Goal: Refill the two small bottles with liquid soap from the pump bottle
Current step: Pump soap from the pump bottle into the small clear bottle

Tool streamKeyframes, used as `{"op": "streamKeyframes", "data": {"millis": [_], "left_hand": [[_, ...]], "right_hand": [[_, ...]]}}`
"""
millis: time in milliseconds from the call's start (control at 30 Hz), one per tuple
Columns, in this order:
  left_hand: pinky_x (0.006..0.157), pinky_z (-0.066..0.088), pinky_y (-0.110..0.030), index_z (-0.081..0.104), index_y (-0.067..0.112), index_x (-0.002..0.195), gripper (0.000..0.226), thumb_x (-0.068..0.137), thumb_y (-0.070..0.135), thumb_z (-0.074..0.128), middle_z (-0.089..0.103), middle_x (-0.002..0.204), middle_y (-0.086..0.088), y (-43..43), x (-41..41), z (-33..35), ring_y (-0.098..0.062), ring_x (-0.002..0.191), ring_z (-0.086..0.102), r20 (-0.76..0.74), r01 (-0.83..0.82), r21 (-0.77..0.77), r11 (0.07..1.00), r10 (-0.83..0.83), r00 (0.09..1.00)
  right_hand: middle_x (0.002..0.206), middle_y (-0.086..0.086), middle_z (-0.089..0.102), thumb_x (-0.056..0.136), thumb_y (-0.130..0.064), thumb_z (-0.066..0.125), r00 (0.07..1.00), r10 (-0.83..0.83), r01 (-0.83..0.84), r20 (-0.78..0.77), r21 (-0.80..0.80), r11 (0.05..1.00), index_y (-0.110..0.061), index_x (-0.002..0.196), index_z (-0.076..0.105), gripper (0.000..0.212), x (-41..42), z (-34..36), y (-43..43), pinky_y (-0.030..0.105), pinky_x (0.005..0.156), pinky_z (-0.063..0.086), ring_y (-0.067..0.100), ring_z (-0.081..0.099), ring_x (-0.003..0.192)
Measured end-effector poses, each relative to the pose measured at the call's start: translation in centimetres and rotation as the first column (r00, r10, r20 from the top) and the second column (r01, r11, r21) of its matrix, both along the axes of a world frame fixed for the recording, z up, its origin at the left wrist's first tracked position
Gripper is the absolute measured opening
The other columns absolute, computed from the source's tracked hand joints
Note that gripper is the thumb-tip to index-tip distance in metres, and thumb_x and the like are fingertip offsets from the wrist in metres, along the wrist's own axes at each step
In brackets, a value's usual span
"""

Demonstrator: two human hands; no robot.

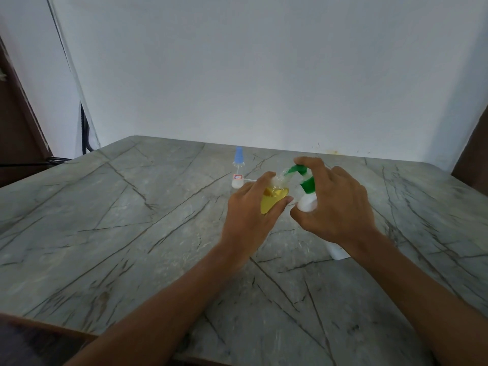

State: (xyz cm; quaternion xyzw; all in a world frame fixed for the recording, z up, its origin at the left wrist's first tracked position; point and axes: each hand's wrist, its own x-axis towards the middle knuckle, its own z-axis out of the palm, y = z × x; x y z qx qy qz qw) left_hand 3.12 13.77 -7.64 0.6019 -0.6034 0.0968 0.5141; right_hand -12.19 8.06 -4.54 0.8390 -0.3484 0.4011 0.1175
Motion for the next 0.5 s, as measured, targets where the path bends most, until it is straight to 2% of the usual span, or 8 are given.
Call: {"op": "streamKeyframes", "data": {"millis": [133,300,500], "left_hand": [[0.076,0.050,-0.020,0.050,0.027,0.128,0.056,0.080,0.055,0.064,0.065,0.109,0.003,-0.18,-0.01,-0.21,-0.004,0.089,0.055,0.027,-0.006,0.031,0.999,0.005,1.000],[0.073,0.041,-0.009,0.050,0.028,0.128,0.057,0.080,0.054,0.064,0.065,0.109,0.004,-0.11,-0.15,-0.27,-0.002,0.089,0.053,0.036,0.003,0.032,0.999,-0.004,0.999],[0.075,0.049,-0.018,0.052,0.028,0.126,0.053,0.081,0.053,0.064,0.065,0.104,0.007,0.02,0.01,0.06,-0.004,0.087,0.056,-0.015,-0.015,0.000,1.000,0.015,1.000]], "right_hand": [[0.087,0.002,0.066,0.057,-0.048,0.073,1.000,0.024,-0.024,0.021,0.006,1.000,-0.020,0.123,0.051,0.075,-0.01,-0.14,-0.16,0.031,0.063,0.045,0.015,0.048,0.072],[0.087,0.001,0.067,0.058,-0.053,0.070,0.998,0.037,-0.036,0.050,-0.021,0.999,-0.021,0.118,0.051,0.071,-0.04,-0.19,-0.27,0.028,0.062,0.043,0.012,0.047,0.071],[0.092,-0.005,0.065,0.061,-0.046,0.077,0.999,-0.032,0.032,0.001,-0.016,0.999,-0.031,0.136,0.038,0.086,-0.03,-0.27,0.11,0.030,0.060,0.048,0.014,0.050,0.075]]}}
